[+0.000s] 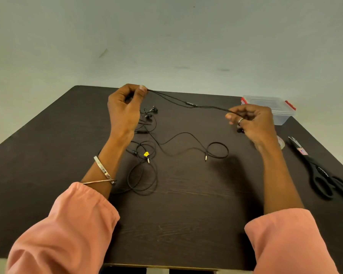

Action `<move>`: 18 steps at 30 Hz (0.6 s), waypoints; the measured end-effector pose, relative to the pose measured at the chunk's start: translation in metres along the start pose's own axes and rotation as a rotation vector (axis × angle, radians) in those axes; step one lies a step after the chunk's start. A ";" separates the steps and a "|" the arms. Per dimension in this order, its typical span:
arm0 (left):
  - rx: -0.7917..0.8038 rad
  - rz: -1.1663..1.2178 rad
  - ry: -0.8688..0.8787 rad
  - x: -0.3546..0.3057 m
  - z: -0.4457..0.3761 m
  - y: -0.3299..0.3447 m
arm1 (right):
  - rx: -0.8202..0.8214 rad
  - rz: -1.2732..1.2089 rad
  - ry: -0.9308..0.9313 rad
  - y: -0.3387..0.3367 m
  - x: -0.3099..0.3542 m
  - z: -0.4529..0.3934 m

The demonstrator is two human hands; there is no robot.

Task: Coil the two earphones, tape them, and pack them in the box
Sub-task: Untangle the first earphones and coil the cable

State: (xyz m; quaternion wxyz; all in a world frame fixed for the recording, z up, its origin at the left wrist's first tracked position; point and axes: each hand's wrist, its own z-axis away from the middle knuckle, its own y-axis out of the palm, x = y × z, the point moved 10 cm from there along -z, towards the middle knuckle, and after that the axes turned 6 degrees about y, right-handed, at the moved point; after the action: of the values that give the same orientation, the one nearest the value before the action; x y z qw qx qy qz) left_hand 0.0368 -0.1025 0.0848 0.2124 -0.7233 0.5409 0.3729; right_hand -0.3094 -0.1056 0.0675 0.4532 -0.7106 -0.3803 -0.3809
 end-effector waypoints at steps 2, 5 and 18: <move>-0.038 -0.015 -0.008 -0.001 -0.003 -0.002 | 0.139 0.017 0.012 0.010 -0.003 0.002; -0.036 -0.044 -0.012 -0.006 -0.011 -0.002 | 0.245 -0.046 0.068 0.016 -0.012 0.006; 0.403 -0.338 0.320 -0.117 -0.018 0.078 | 0.435 -0.089 -0.085 0.062 0.108 0.046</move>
State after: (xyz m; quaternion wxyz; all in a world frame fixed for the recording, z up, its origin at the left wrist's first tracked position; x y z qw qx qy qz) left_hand -0.0467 -0.0675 0.1943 0.3228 -0.7959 0.5026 0.0989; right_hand -0.1999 -0.0605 0.1275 0.5621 -0.5940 -0.5033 -0.2792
